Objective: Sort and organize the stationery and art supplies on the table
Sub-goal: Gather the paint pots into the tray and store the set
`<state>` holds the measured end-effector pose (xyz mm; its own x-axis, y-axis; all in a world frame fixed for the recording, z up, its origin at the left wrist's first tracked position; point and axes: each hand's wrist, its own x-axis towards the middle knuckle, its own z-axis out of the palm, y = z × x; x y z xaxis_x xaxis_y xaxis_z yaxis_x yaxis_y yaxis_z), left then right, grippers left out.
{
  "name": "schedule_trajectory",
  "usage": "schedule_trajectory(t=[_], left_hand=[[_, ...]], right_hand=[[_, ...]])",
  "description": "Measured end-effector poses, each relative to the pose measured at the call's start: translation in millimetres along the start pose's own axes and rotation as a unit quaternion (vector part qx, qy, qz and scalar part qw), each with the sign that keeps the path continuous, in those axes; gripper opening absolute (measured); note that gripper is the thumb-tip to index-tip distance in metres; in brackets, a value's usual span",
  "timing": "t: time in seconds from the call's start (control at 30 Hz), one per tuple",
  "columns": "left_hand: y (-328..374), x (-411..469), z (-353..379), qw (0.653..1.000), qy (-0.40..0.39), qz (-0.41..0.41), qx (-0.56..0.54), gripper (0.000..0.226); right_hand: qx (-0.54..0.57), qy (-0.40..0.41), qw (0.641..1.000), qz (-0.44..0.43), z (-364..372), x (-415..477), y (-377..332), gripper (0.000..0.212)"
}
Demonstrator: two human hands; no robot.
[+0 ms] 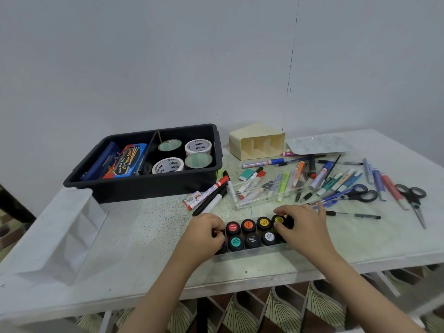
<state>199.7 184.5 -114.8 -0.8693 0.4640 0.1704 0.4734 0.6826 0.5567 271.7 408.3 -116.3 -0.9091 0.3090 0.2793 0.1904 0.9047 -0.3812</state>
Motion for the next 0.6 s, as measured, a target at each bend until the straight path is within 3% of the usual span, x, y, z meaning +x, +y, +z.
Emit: schedule_trajectory(t=[0.23,0.37,0.47,0.6], left_hand=[[-10,-19,8,0.999,0.043,-0.004,-0.017,0.027],[-16,-24,11,0.992,0.034,-0.030,-0.117,0.030],[-17,-21,10,0.992,0.023,-0.037,-0.122,0.029],[-21,-22,8,0.993,-0.001,-0.029,-0.116,0.038]], right_hand=[[-0.005,-0.013,1.000,-0.004,-3,0,8,0.025],[0.045,-0.025,0.997,0.052,-4,2,8,0.018],[0.078,-0.030,0.992,0.098,-3,5,3,0.012],[0.032,-0.021,0.995,0.094,0,5,1,0.019]])
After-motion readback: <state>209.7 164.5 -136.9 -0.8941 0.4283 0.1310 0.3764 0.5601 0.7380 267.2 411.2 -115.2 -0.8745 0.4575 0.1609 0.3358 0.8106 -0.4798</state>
